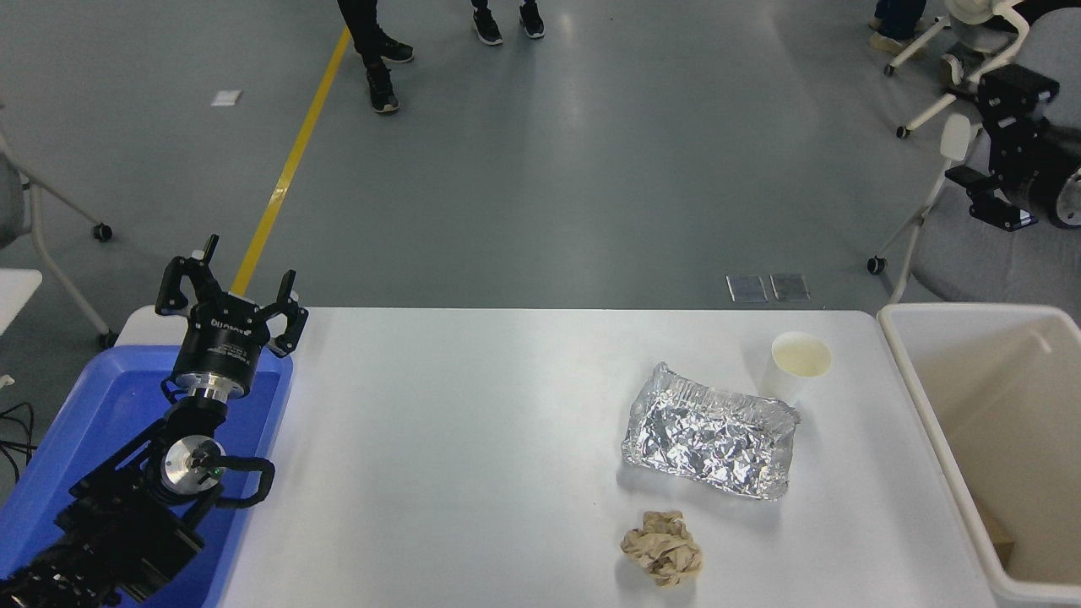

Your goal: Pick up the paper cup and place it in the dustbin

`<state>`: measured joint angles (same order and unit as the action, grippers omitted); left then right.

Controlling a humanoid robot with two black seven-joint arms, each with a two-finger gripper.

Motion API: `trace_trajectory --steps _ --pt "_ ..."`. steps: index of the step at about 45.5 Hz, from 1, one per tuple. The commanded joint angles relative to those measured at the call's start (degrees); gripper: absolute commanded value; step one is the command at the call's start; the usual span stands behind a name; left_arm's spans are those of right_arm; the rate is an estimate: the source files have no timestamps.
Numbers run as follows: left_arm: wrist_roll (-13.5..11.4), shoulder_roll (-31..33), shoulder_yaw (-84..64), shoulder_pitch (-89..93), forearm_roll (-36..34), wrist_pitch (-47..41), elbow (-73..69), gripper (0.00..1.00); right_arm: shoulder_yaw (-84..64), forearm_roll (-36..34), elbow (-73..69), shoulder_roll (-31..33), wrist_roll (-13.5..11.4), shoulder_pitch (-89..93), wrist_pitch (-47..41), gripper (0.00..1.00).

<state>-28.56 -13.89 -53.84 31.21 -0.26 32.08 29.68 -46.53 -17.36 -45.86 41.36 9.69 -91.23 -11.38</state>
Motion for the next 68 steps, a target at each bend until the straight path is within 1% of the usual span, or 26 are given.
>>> trace_trajectory --steps 1,5,9,14,17,20,24,29,41,50,60,68 --pt "0.00 0.00 0.05 0.00 0.00 0.00 -0.06 0.98 -21.83 -1.01 -0.19 -6.99 -3.36 -10.81 -0.48 1.00" --pt "0.00 0.00 -0.04 0.00 0.00 0.08 0.03 0.98 -28.52 -0.58 -0.63 -10.68 -3.27 -13.53 -1.10 1.00" --pt "0.00 0.00 0.05 0.00 0.00 0.00 -0.06 0.98 -34.14 0.74 -1.25 -14.28 -3.27 -15.73 -3.82 1.00" --pt "0.00 0.00 0.05 0.00 0.00 0.00 0.03 0.98 -37.84 4.60 -2.47 -17.54 -2.92 -18.63 -8.74 1.00" --pt "0.00 0.00 0.05 0.00 0.00 0.00 0.03 0.98 -37.94 7.77 -4.14 -18.51 -2.92 -20.82 -12.95 1.00" --pt "0.00 0.00 0.05 0.00 0.00 0.00 -0.06 0.98 -37.85 9.62 -6.25 -18.51 -2.92 -23.46 -19.10 1.00" --pt "0.00 0.00 0.05 0.00 0.00 0.00 -0.06 0.98 -37.32 10.15 -9.24 -18.60 -3.01 -26.98 -26.57 1.00" --pt "0.00 0.00 0.05 0.00 0.00 0.00 -0.06 0.98 -36.88 10.15 -14.32 -19.04 -3.01 -32.15 -33.62 1.00" --pt "0.00 0.00 0.05 0.00 0.00 0.00 0.03 0.98 -35.74 10.67 -24.97 -21.76 -3.27 -37.71 -33.62 1.00" --pt "0.00 0.00 0.05 0.00 0.00 0.00 -0.06 0.98 -35.30 14.19 -31.39 -24.92 -3.27 -39.90 -33.62 1.00" --pt "0.00 0.00 0.05 0.00 0.00 0.00 -0.06 0.98 -29.33 18.85 -31.92 -29.76 -3.27 -38.94 -33.62 1.00" --pt "0.00 0.00 0.05 0.00 0.00 0.00 0.03 0.98 -27.13 19.20 -31.48 -31.69 -3.27 -37.44 -33.62 1.00"
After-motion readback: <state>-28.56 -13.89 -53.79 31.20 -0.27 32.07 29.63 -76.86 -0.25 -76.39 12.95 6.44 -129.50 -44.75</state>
